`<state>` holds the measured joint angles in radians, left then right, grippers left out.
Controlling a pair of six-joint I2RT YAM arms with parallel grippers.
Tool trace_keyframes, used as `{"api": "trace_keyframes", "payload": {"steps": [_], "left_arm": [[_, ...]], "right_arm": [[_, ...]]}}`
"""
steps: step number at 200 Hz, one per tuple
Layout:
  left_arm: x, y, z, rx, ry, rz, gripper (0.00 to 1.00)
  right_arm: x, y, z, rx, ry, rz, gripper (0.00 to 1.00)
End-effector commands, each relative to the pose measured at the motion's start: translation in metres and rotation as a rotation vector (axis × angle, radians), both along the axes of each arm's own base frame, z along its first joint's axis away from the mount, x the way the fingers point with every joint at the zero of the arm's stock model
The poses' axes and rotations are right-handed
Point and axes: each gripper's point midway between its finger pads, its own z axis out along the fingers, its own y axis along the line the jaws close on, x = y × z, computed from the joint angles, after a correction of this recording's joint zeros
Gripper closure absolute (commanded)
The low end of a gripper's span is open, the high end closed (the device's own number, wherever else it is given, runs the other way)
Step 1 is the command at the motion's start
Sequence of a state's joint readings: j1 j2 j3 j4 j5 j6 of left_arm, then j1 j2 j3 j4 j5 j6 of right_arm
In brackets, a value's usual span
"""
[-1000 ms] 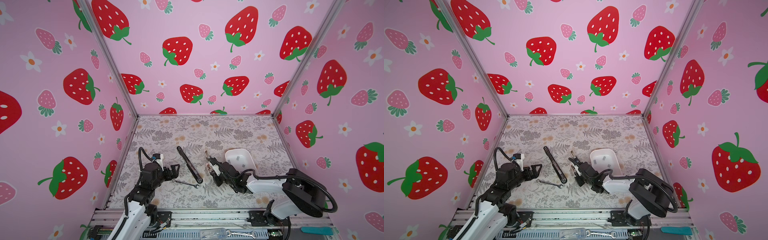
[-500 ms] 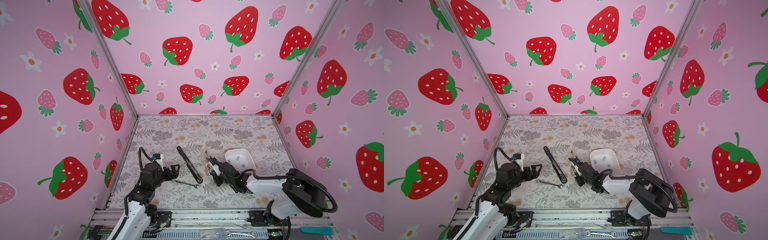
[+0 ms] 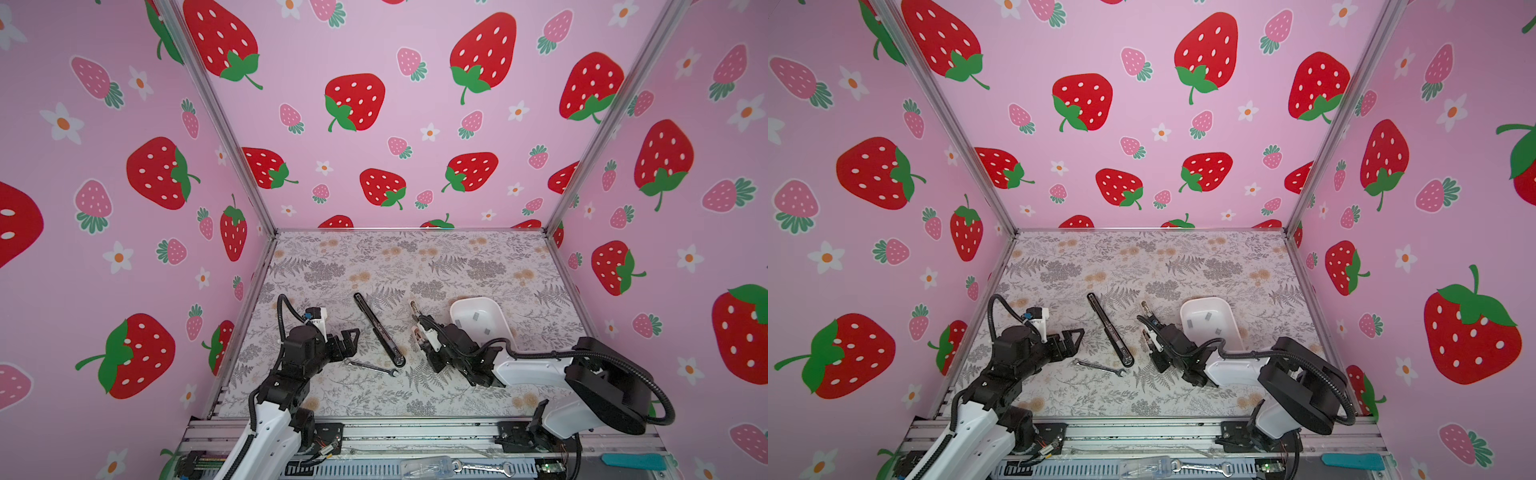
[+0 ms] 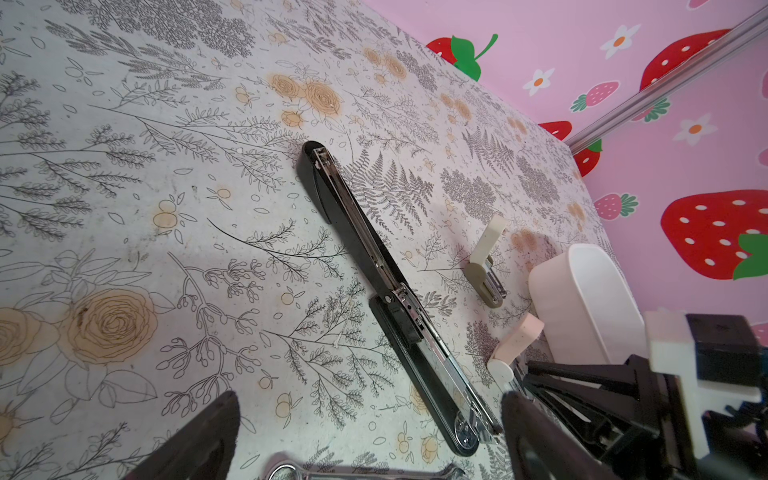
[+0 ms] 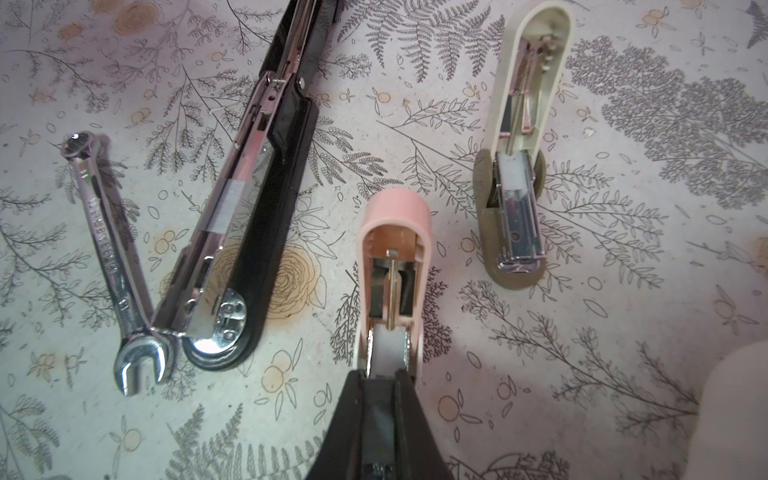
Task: Load the staples into the stapler
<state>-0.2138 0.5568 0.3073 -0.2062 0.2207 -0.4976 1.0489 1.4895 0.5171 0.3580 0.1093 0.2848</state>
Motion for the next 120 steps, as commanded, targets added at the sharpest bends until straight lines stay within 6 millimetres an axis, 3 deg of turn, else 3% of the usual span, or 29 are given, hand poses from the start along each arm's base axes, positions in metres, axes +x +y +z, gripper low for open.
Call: {"api": "trace_keyframes", "payload": {"steps": [1, 120], "left_arm": [[0.0000, -0.0001, 0.0014, -0.005, -0.008, -0.002, 0.01], [0.0001, 0.0000, 0.0018, -0.005, -0.010, -0.001, 0.01]], "right_arm": [[0.0040, -0.0007, -0.0008, -0.007, -0.012, -0.009, 0.94], [0.0028, 0.0003, -0.0061, -0.011, 0.001, -0.006, 0.94]]}}
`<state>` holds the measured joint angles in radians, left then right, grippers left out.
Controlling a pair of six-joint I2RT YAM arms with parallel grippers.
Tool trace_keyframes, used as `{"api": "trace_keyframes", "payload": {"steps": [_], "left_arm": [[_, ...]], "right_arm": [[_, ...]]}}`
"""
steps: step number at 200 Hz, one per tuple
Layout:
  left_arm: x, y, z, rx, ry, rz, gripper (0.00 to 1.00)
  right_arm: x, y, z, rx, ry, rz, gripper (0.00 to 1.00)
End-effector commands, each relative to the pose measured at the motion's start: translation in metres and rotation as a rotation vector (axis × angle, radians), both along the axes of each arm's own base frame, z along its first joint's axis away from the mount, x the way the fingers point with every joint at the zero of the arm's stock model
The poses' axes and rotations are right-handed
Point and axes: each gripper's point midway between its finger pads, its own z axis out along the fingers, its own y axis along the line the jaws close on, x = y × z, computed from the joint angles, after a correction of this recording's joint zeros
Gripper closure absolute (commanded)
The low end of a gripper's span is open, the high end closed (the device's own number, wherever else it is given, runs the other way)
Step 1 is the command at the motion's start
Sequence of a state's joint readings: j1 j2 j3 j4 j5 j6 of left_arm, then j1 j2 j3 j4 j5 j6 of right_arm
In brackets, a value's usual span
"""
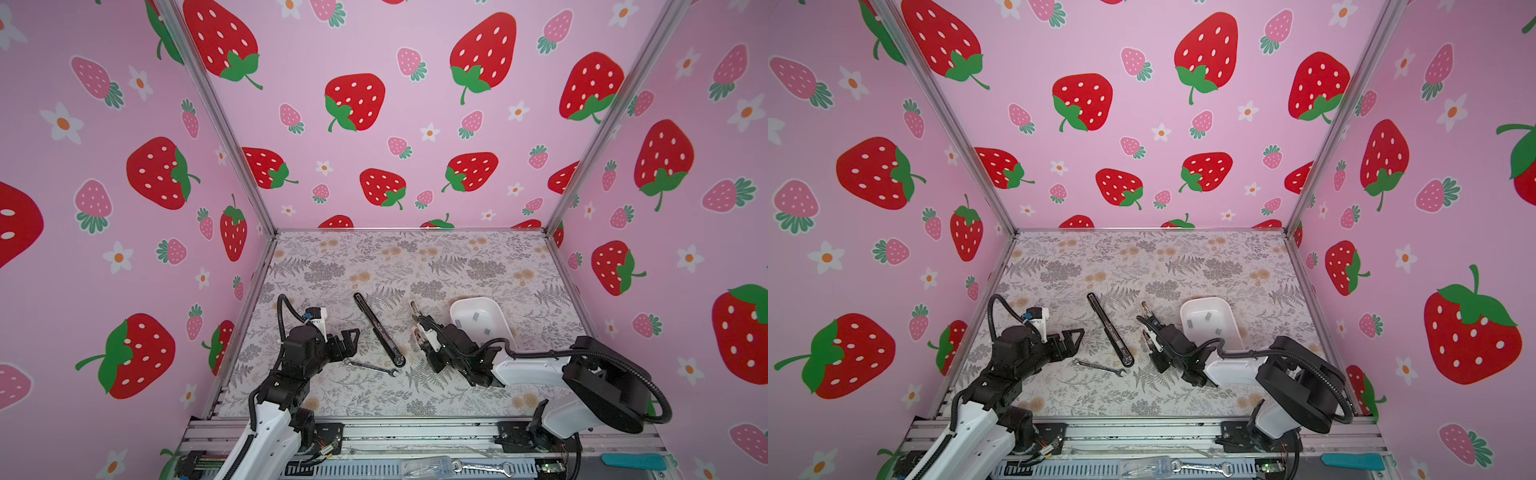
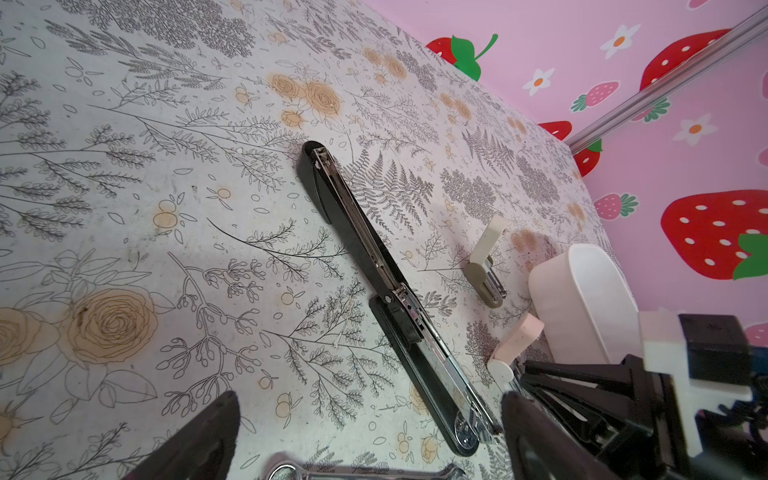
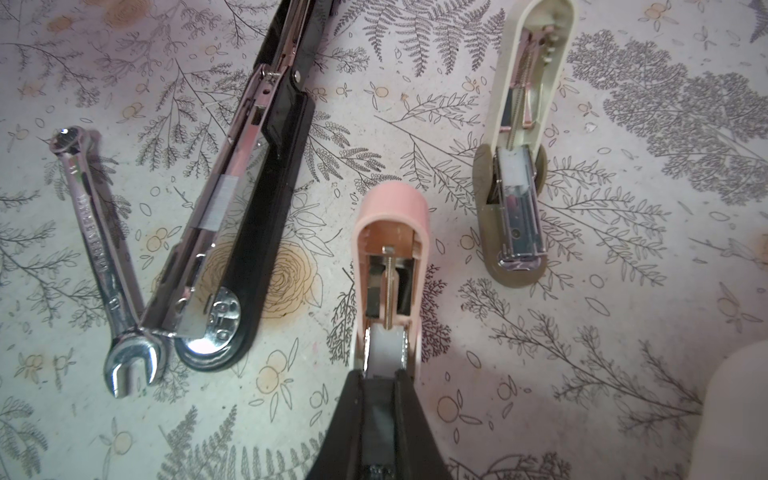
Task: Load the staples into the stapler
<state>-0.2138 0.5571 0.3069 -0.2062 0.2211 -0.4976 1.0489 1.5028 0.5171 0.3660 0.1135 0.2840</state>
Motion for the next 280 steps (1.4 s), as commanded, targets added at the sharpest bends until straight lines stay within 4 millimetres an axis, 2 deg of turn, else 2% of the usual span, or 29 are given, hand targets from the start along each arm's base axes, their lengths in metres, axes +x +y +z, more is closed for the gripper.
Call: {"api": "trace_keyframes", "payload": {"steps": [1, 57, 123, 212, 243, 280], "left_arm": [[0.000, 0.000, 0.002, -0.005, -0.011, -0.001, 0.01], [0.000, 0.000, 0.002, -0.005, -0.010, 0.000, 0.01], [0.001, 0.000, 0.001, -0.004, -0.008, 0.000, 0.01], [0.001, 0.000, 0.001, -0.003, -0.007, 0.001, 0.01], [0.002, 0.000, 0.002, -0.005, -0.007, -0.001, 0.01], [0.001, 0.000, 0.002, -0.005, -0.009, -0.002, 0.01]], "right_arm": [[0.002, 0.001, -0.003, -0.003, 0.000, -0.003, 0.94], [-0.001, -0.004, -0.005, -0.005, 0.012, -0.008, 0.94], [-0.012, -0.019, -0.026, -0.031, 0.057, -0.025, 0.95], [-0.022, -0.018, -0.024, -0.030, 0.081, -0.016, 0.96], [-0.025, -0.020, -0.025, -0.039, 0.091, -0.024, 0.87], [-0.024, -0.021, -0.018, -0.021, 0.079, -0.038, 0.70]]}}
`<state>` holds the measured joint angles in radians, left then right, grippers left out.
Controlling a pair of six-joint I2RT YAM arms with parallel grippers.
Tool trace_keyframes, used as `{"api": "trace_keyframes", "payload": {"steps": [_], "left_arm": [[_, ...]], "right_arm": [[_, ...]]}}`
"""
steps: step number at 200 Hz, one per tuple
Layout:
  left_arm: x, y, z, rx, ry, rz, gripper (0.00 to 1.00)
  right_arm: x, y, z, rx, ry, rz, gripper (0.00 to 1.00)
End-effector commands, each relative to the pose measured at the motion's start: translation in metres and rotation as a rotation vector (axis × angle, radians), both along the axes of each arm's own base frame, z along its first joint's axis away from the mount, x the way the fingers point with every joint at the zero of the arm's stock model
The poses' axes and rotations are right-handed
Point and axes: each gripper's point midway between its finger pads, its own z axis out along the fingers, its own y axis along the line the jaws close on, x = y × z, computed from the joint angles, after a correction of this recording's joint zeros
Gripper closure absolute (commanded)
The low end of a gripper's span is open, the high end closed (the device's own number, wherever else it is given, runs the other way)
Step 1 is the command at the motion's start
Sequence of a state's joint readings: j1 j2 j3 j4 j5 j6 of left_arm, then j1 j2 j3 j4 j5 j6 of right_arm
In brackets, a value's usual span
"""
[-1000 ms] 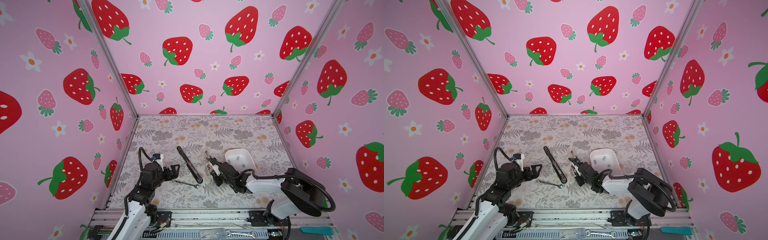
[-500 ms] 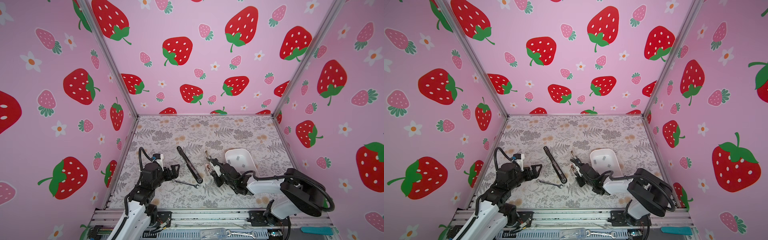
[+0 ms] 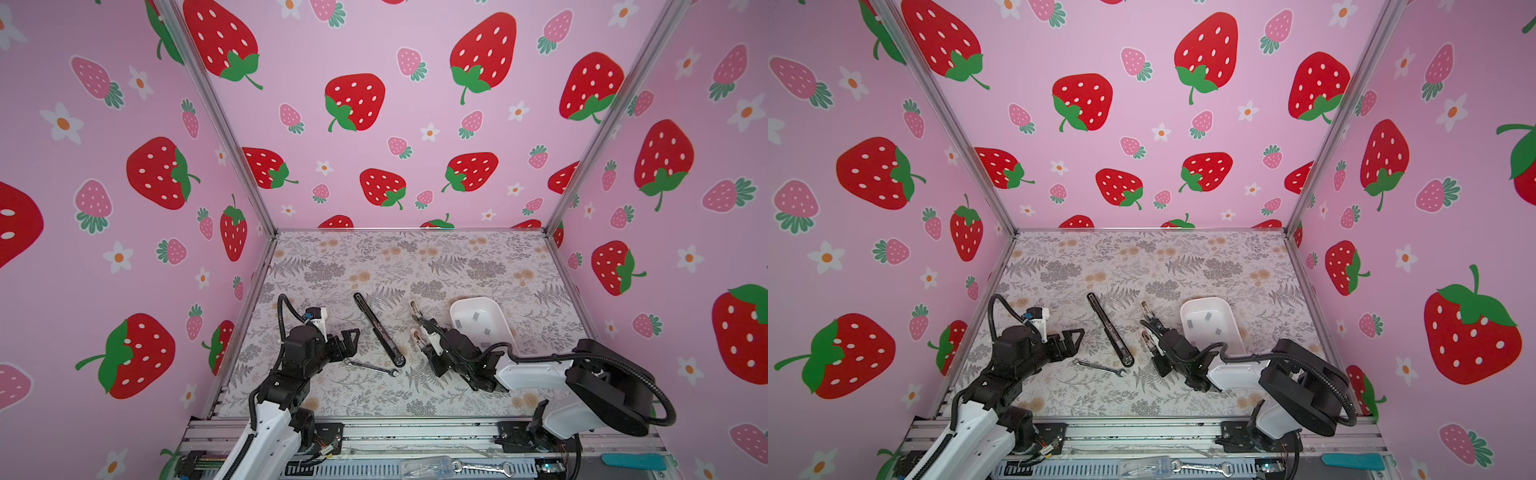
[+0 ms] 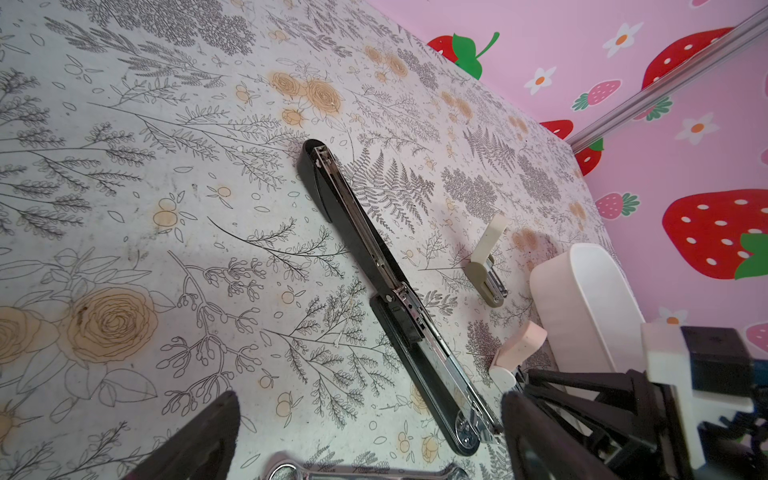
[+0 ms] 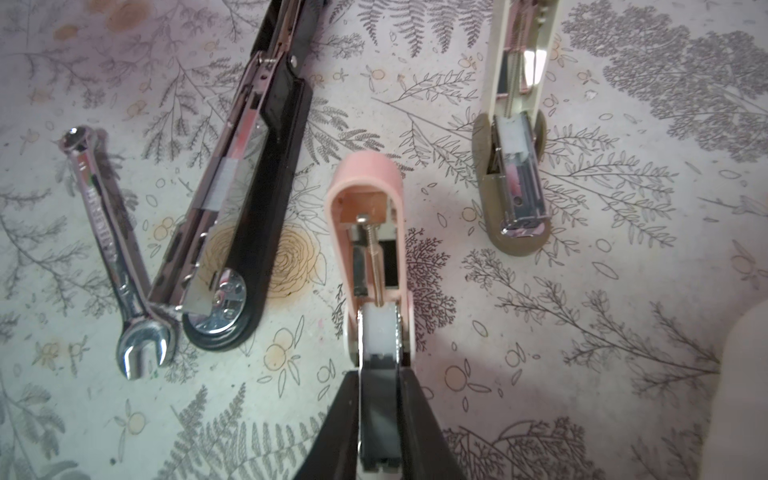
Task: Load the staples into the stapler
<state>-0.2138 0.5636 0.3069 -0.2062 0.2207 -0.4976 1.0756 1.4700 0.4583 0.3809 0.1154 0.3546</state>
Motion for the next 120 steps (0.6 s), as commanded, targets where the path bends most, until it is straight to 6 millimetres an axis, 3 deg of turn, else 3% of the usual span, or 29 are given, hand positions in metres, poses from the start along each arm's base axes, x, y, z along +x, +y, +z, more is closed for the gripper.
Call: {"api": "trace_keyframes", "payload": {"steps": [1, 19, 64, 90, 120], "left_arm": [[0.001, -0.001, 0.004, -0.007, -0.015, -0.003, 0.01], [0.001, 0.000, 0.003, -0.006, -0.013, -0.003, 0.01], [0.001, -0.001, 0.003, -0.007, -0.015, -0.003, 0.01], [0.001, 0.000, 0.003, -0.007, -0.014, -0.002, 0.01], [0.001, -0.001, 0.003, -0.008, -0.015, -0.003, 0.01]], "right_arm": [[-0.009, -0.013, -0.010, -0.044, 0.034, -0.015, 0.69], [-0.006, -0.012, -0.007, -0.037, 0.024, -0.024, 0.61], [-0.002, -0.012, 0.012, 0.007, -0.001, -0.047, 0.60], [0.003, -0.011, 0.022, 0.029, -0.022, -0.075, 0.67], [0.011, -0.012, 0.016, 0.005, -0.021, -0.114, 0.73]]}}
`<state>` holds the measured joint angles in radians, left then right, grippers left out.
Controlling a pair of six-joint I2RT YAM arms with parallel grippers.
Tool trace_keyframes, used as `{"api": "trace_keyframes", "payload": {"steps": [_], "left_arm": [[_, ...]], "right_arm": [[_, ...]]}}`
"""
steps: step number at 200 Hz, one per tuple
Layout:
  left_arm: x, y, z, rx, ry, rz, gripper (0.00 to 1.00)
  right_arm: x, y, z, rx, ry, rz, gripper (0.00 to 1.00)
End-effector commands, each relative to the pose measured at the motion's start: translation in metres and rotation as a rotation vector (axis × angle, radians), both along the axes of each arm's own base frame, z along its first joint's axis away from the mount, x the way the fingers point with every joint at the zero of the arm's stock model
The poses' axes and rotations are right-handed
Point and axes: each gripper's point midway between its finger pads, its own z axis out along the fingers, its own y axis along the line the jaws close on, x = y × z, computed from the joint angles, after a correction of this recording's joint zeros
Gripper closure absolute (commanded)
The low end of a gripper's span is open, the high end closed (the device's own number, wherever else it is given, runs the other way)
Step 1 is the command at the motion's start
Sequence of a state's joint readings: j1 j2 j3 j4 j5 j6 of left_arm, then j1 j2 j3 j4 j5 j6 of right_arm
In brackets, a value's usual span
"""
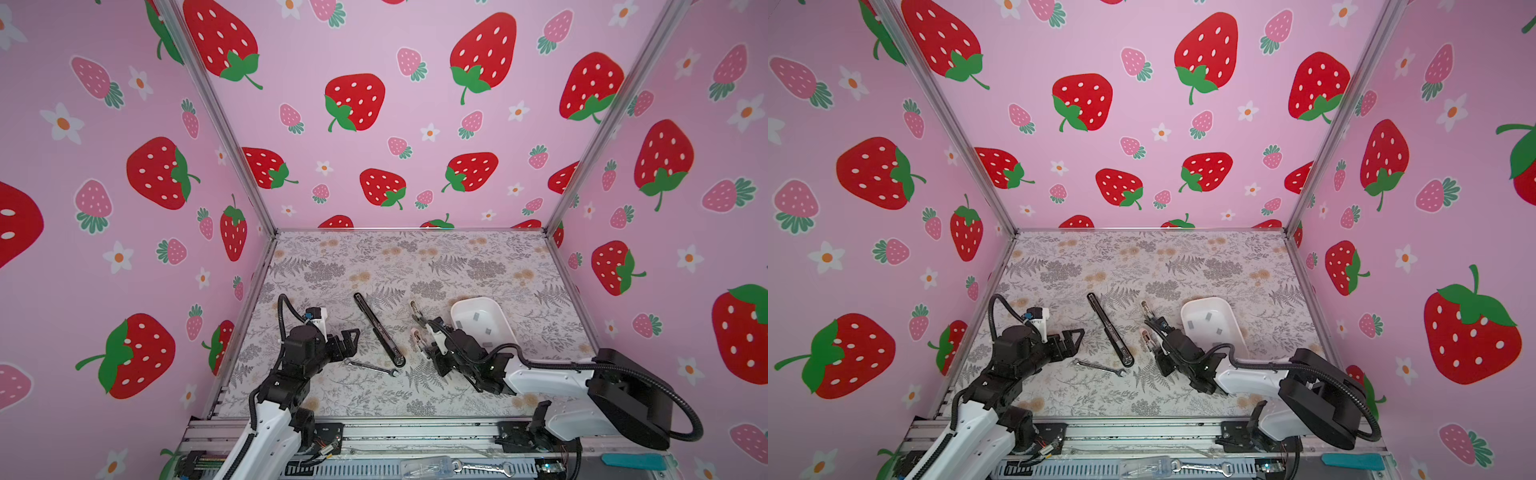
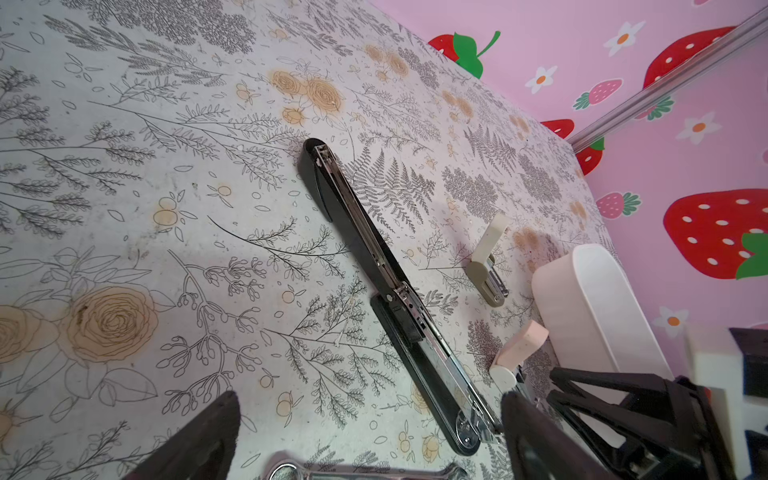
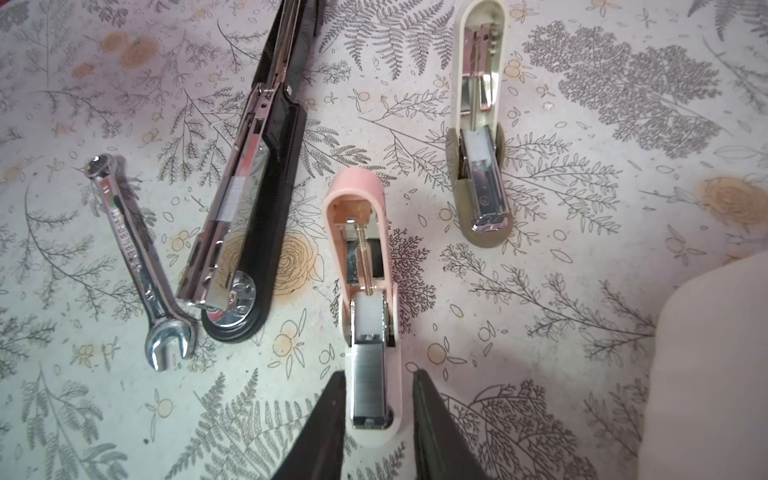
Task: Load the staples into the stapler
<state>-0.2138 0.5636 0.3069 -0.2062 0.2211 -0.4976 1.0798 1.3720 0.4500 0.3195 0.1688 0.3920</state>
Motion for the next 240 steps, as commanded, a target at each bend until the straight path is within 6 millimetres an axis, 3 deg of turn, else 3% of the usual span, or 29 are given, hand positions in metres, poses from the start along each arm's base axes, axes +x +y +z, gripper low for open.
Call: {"api": "trace_keyframes", "payload": {"steps": [1, 52, 105, 129, 152, 173, 204, 240], "left_arm": [[0.001, -0.001, 0.003, -0.008, -0.015, -0.002, 0.01], [0.000, -0.001, 0.004, -0.008, -0.020, -0.004, 0.01], [0.000, -0.001, 0.004, -0.009, -0.021, -0.004, 0.01], [0.000, -0.001, 0.004, -0.009, -0.021, -0.004, 0.01], [0.000, -0.001, 0.004, -0.010, -0.022, -0.005, 0.01], [0.001, -0.001, 0.005, -0.013, -0.026, -0.005, 0.01], [0.008, -0.006, 0.012, -0.052, -0.035, -0.004, 0.01], [0.032, -0.014, 0.026, -0.093, -0.128, -0.018, 0.01]], "right_arm": [[0.008, -0.002, -0.004, -0.021, 0.004, -0.054, 0.74], [0.006, 0.007, -0.024, -0.055, 0.054, -0.028, 0.79], [0.002, -0.004, -0.033, -0.087, 0.082, -0.048, 0.82], [0.004, -0.003, -0.014, -0.056, 0.058, -0.055, 0.82], [0.008, -0.005, 0.021, 0.007, 0.011, -0.080, 0.80], [0.014, -0.019, 0.053, 0.066, -0.043, -0.149, 0.77], [0.026, -0.059, 0.088, 0.105, -0.118, -0.332, 0.73], [0.039, -0.108, 0.105, 0.105, -0.124, -0.518, 0.73]]}}
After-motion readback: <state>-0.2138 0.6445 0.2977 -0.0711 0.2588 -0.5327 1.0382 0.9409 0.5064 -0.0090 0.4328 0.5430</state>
